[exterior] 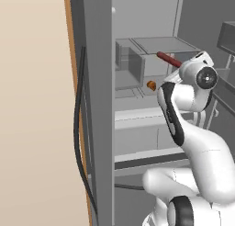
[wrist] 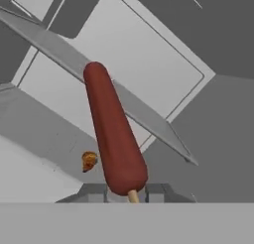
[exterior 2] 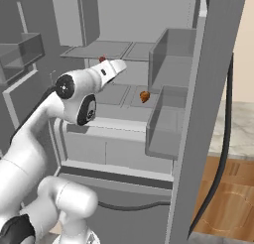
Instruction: Place the condiment bottle and mustard from the counter to the top shelf of the fridge. If the existing items in the fridge are on the top shelf, move them to other shelves.
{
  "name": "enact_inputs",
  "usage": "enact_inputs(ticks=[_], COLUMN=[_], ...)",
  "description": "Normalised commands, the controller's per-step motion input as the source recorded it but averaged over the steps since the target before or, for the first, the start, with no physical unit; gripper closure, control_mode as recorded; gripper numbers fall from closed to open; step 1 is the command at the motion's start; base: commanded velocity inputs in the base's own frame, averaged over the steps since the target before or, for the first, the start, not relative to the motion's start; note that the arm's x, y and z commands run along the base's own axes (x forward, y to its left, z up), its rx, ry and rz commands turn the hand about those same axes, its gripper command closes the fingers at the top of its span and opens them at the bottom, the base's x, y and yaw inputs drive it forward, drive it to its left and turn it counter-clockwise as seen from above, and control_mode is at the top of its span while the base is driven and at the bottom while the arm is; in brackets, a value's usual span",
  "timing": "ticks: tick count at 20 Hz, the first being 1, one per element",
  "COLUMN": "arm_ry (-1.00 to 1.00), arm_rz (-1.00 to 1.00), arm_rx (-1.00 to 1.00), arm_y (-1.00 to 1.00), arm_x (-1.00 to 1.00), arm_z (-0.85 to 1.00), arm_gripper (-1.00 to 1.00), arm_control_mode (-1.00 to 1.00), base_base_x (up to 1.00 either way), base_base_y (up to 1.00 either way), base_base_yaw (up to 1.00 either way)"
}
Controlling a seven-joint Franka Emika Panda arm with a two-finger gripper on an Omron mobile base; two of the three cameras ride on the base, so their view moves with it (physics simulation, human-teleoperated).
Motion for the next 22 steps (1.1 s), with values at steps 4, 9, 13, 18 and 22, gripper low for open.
enact_inputs(ticks=[4, 9, 13, 18, 22], arm_ry=[0.57, 0.42, 0.05, 0.00, 0.00], arm_rz=[0.00, 0.00, 0.00, 0.00, 0.00], arm_rx=[-0.12, 0.01, 0.10, 0.14, 0.15], arm_y=[0.06, 0.09, 0.06, 0.01, 0.00], arm_x=[-0.86, -0.28, 0.07, 0.36, 0.41], arm_z=[0.00, -0.03, -0.23, -0.49, -0.51], arm_gripper=[1.00, 1.00, 1.00, 1.00, 1.00], arm_control_mode=[-1.00, -1.00, -1.00, -1.00, -1.00], base_base_x=[0.00, 0.00, 0.00, 0.00, 0.00], base_base_y=[0.00, 0.00, 0.00, 0.00, 0.00], base_base_yaw=[0.00, 0.00, 0.00, 0.00, 0.00])
